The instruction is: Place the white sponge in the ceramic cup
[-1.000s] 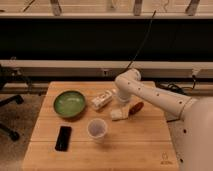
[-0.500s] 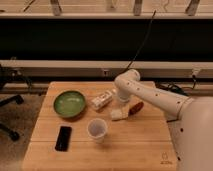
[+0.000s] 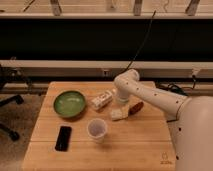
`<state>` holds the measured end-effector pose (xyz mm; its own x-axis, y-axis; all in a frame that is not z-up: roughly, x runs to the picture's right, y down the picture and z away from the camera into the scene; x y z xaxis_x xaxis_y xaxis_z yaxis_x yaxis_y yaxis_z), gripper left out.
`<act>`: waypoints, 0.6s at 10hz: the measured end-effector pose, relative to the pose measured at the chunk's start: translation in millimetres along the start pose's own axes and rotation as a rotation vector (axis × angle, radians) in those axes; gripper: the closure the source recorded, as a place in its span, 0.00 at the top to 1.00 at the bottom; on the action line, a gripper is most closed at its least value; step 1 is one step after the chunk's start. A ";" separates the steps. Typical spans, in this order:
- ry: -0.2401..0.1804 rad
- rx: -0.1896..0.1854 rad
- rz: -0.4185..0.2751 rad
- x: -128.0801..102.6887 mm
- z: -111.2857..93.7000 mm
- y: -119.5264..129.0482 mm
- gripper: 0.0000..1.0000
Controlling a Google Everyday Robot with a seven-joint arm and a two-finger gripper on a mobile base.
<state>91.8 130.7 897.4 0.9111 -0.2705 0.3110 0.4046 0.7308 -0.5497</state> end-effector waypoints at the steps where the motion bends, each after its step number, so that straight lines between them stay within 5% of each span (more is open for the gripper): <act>1: -0.003 -0.016 -0.004 -7.0 2.7 3.5 0.80; 6: -0.021 -0.065 0.004 -9.2 11.6 22.4 0.78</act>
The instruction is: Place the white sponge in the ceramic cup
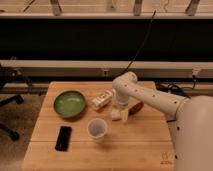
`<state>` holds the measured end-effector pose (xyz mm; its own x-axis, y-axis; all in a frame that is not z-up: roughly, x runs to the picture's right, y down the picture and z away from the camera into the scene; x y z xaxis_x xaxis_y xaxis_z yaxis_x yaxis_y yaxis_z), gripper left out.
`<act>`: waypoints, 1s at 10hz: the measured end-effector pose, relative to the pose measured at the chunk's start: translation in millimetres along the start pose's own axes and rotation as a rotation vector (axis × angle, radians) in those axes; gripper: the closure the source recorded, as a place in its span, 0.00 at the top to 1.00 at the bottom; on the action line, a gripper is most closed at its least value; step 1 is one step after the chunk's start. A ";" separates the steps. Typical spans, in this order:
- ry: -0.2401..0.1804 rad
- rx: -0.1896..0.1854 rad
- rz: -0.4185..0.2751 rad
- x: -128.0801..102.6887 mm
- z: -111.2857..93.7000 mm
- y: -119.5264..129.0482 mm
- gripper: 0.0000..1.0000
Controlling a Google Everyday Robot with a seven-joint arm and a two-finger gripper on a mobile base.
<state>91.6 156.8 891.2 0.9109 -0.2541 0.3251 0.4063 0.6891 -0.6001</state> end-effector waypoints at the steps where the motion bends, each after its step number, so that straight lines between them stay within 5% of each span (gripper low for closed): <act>1: -0.005 -0.009 0.007 4.2 4.6 3.8 0.70; 7: -0.028 -0.009 0.013 9.7 -2.8 6.2 0.09; 10: -0.031 0.023 0.002 9.6 -27.7 7.0 0.00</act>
<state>105.1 140.4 869.9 0.9088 -0.2321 0.3467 0.4028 0.7049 -0.5839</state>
